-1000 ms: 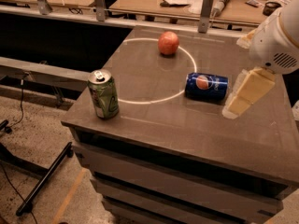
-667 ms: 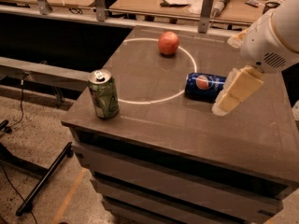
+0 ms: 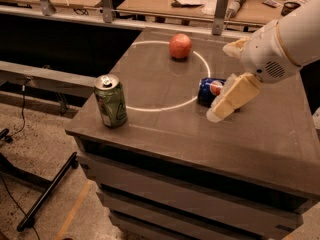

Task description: Knock green can over

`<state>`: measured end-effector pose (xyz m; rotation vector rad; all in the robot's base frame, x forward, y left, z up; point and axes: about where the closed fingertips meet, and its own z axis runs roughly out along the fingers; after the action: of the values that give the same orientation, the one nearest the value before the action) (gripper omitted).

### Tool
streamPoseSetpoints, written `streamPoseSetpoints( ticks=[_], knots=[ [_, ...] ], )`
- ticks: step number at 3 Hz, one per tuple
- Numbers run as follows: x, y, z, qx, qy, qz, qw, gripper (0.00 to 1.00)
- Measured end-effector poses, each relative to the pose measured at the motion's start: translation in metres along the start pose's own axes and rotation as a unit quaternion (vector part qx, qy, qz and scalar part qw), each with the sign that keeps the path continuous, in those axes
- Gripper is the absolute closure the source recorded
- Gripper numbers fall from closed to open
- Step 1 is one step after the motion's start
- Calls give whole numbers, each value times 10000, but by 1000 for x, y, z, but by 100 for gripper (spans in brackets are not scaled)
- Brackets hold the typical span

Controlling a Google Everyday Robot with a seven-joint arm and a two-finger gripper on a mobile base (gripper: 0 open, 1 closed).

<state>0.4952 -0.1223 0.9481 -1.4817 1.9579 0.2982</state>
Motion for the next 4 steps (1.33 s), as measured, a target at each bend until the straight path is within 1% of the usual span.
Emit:
streamPoseSetpoints(
  ticks=[1,2,3,4],
  knots=[
    [-15,6,9,-150,-437,37,9989,0],
    [-35,13,20,-210,-724,11,9972,0],
    [-35,13,20,-210,-724,11,9972,0],
    [-42,14,23,-246,-924,53,9954,0]
  ],
)
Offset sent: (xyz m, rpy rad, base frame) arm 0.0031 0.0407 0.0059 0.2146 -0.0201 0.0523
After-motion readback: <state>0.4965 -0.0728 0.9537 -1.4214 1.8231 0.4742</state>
